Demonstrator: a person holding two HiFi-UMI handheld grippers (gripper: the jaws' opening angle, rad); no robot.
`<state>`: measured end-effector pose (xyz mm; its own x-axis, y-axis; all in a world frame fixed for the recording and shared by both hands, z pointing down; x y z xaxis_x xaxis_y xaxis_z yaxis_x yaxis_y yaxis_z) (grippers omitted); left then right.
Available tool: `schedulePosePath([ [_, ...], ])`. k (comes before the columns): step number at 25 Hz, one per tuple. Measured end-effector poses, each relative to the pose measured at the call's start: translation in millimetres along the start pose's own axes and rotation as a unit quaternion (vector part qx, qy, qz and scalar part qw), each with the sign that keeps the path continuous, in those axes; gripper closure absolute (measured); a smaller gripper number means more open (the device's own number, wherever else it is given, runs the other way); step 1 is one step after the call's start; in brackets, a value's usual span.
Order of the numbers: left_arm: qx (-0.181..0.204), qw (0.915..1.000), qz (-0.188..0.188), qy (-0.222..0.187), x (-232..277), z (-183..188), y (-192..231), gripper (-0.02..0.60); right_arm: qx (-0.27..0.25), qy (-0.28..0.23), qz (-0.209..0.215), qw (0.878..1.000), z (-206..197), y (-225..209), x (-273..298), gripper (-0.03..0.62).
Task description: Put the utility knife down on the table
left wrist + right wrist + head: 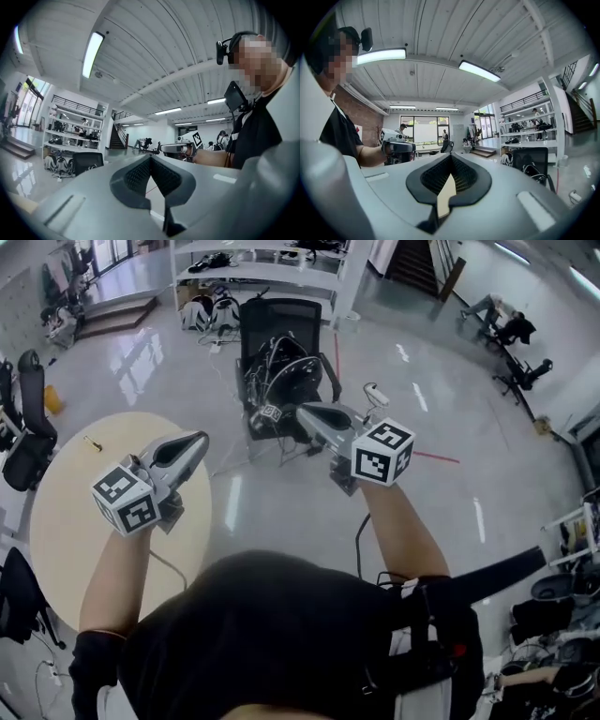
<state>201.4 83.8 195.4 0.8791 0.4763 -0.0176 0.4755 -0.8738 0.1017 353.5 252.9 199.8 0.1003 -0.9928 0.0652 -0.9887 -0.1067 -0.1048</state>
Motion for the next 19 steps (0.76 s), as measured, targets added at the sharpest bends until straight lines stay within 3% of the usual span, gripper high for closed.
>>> schedulePosePath([
  [3,-0.001,0.9994,-0.033,-0.004,47,-11,-29,0.583,0.006,0.001,-0.029,1.0,-10,-17,-58,0.582],
  [11,-0.052,0.9954,-0.081,-0.009,147,-47,-100,0.583,0.04,-0.007,-0.092,0.995,-29,-64,-199,0.582],
  [19,-0.062,0.9931,-0.1,-0.004,199,-64,-142,0.583,0.047,-0.014,-0.102,0.994,-40,-88,-263,0.582],
])
Point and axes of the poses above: the fingertips, and each gripper's own axes: x forward along the fingers, y to its left, z out of its top, the point moved 4 cm from there along -x, backward along the fingers, and after that the axes turned 3 degrees about -z, right-handed, at the moved point
